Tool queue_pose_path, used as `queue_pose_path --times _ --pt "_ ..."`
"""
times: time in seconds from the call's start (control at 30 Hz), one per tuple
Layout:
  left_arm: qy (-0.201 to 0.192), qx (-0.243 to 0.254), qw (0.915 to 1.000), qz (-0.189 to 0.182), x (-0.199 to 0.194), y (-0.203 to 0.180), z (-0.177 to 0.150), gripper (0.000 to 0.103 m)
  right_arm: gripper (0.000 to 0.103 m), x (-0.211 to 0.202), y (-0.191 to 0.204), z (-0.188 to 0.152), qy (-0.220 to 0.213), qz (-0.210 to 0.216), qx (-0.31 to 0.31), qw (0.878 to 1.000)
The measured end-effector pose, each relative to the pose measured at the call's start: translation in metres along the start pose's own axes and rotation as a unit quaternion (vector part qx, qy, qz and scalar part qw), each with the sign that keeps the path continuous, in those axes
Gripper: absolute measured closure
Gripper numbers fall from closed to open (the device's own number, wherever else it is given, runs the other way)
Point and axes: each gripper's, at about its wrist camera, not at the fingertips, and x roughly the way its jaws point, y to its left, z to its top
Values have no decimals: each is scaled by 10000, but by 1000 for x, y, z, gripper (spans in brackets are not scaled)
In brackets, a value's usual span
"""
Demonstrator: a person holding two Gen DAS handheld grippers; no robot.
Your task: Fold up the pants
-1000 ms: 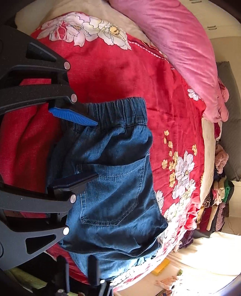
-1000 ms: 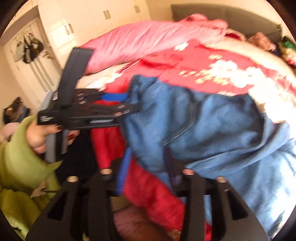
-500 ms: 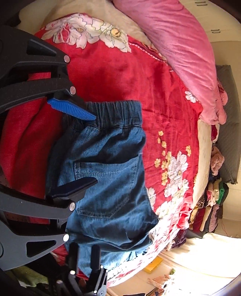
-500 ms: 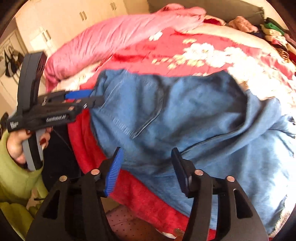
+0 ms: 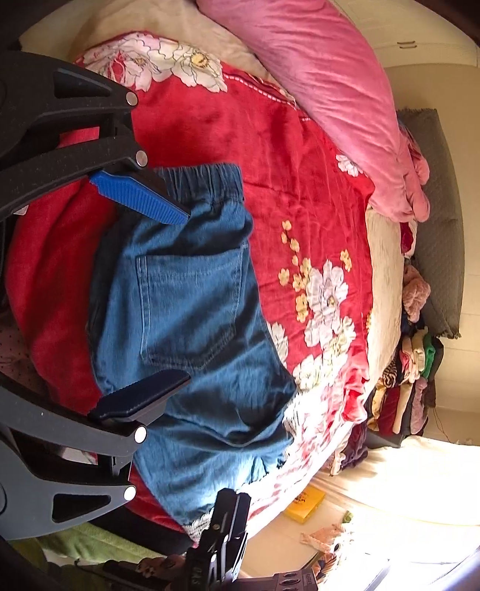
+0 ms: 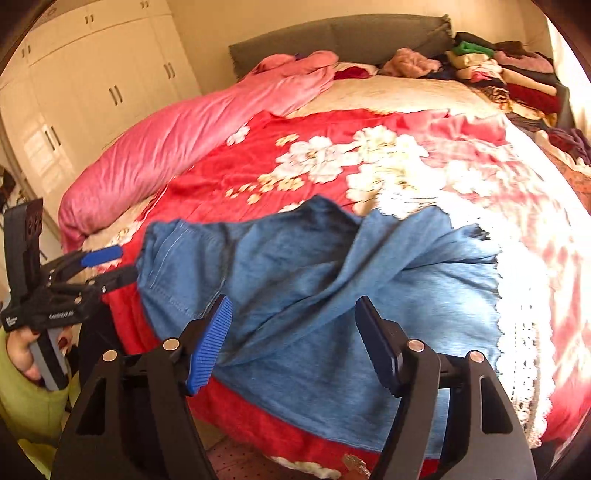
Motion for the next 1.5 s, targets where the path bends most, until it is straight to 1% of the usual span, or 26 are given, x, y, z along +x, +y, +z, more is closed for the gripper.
queue_pose_path --times 0.03,0.07,0.37,0.4,0.57,0.6,0.67,0.73,0.8,0.93,1.0,1.03,1.1,1.17,1.2,1.23,1.37,1.4,1.47,1.5 --pt "8 17 10000 -51 0 -3 1 29 28 -3 -3 1 -50 -48 41 10000" --pt "22 35 9999 -110 1 -7 1 28 27 -6 -6 2 -104 -96 79 9999" --pt "210 236 9976 -621 16 -43 -1 28 27 -20 -37 10 -371 -399 390 9978" --pt "246 254 9966 -741 19 -48 -1 28 27 -22 -40 12 -397 -422 411 9975" --pt "488 426 9916 -1118 38 -71 -4 28 27 -21 -54 26 -497 -579 415 9962" --pt "538 457 9905 -1179 41 -75 -5 29 27 -17 -56 29 -476 -604 416 9962" --pt "678 492 9868 -1388 51 -85 -8 38 27 -11 -59 34 -432 -622 414 9963" --pt "816 474 9834 -1550 61 -91 -10 49 27 -1 -62 40 -349 -624 387 9967" --pt "991 453 9798 -1678 74 -99 -12 55 27 10 -63 46 -274 -623 322 9972" --pt "1136 464 9781 -1679 93 -108 -13 54 27 42 -68 66 -34 -609 240 9979" --pt "1163 347 9778 -1707 102 -110 -11 51 27 59 -68 76 98 -584 217 9980" --pt "1189 321 9775 -1714 106 -111 -10 51 27 70 -67 83 166 -533 181 9983" --pt "1149 340 9777 -1726 108 -115 -6 51 27 91 -64 93 320 -658 93 9973" --pt "1118 357 9770 -1781 109 -120 -4 60 27 115 -64 102 515 -824 -6 9953" --pt "1101 362 9764 -1822 109 -122 -3 66 27 126 -65 105 615 -950 -24 9936" --pt "1086 373 9761 -1844 109 -124 -2 68 29 138 -67 109 729 -1018 -16 9921" --pt "1083 453 9752 -1877 108 -131 -5 68 39 175 -75 113 1022 -1244 86 9869" --pt "1081 493 9753 -1861 108 -132 -6 68 44 182 -77 113 1077 -1332 65 9852" --pt "1077 506 9749 -1881 107 -131 -7 68 58 192 -82 112 1123 -1501 4 9823" --pt "1071 499 9750 -1884 107 -130 -8 68 73 192 -86 113 1090 -1513 12 9825"
